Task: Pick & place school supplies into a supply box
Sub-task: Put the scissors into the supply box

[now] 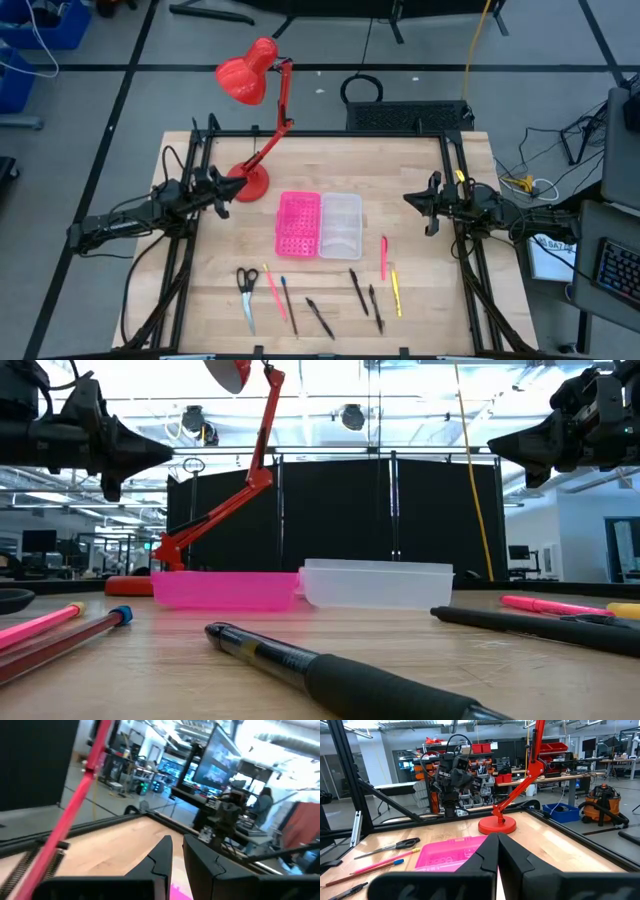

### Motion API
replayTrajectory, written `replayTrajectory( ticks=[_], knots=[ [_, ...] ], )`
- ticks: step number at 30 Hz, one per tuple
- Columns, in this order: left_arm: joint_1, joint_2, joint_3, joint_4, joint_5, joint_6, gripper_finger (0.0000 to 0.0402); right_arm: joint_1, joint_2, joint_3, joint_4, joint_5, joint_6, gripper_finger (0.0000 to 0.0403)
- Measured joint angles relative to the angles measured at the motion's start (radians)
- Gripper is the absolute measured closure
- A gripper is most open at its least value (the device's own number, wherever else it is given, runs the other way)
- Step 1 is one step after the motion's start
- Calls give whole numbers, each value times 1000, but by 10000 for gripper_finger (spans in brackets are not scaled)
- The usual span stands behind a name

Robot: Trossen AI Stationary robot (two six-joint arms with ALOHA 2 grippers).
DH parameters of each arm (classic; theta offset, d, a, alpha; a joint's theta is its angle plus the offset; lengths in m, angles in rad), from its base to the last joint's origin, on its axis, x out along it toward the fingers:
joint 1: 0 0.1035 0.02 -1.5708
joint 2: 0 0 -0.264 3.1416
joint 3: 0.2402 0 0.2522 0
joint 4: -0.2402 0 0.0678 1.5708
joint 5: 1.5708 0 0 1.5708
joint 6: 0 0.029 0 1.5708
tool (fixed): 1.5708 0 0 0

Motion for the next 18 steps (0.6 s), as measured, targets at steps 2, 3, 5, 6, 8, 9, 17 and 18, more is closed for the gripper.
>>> replayTrajectory(
  ticks=[2, 3, 5, 6, 8, 9, 17, 18],
  knots=[
    [0, 0, 0, 3, 25, 20, 350, 0, 0, 0, 3, 0, 6, 403],
    [0, 0, 0, 0, 35, 31, 350, 0, 0, 0, 5, 0, 6, 403],
    [0, 5, 0, -6, 40, 35, 350, 0, 0, 0, 5, 0, 6, 403],
    [0, 7, 0, -9, 39, 34, 350, 0, 0, 0, 6, 0, 6, 403],
    [0, 7, 0, 4, 39, 30, 350, 0, 0, 0, 8, 0, 7, 403],
    [0, 7, 0, 30, 42, 26, 350, 0, 0, 0, 8, 0, 7, 403],
    [-102, 104, 260, -247, -83, -82, 350, 2, 0, 0, 13, -1, 32, 403],
    [-127, 151, 314, -324, -122, -120, 350, 2, 0, 0, 13, -1, 27, 403]
  ],
)
